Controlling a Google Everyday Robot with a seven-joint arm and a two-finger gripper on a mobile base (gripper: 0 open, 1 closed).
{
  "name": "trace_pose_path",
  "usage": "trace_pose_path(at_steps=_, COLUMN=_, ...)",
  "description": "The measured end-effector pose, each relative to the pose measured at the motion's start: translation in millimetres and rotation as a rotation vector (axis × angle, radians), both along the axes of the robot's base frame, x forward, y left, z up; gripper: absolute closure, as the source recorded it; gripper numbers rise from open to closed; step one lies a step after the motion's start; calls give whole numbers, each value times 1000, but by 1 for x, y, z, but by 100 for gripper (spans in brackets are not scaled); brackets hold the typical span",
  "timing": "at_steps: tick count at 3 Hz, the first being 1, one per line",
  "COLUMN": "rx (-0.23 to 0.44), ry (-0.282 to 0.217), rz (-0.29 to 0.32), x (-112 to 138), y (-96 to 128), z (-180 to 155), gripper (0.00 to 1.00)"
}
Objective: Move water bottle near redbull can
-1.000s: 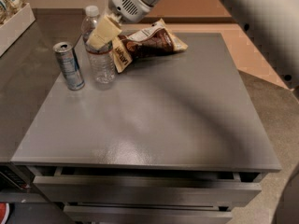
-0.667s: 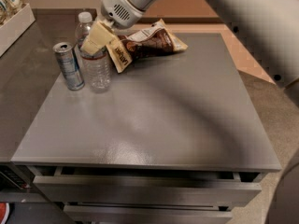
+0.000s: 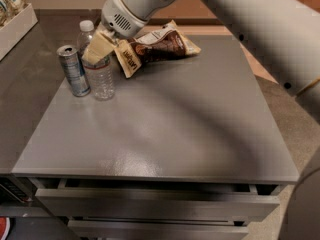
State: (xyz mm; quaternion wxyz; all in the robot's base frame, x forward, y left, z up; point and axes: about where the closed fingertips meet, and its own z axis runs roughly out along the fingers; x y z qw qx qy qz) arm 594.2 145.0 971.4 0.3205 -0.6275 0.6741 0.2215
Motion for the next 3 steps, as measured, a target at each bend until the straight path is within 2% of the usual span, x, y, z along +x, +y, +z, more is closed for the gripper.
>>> trace_pose_path(at_steps=1, rx=3, ry=10, rz=-5, x=0, y=3, z=-6, gripper=14)
trace_pose_path(at_steps=2, rx=-2, ry=11, rz=-6, x=0, y=4, z=-10, gripper=0)
trace_pose_path(at_steps=3, rx=9, ry=20, rz=-9, x=0, y=4, z=-12, gripper=0)
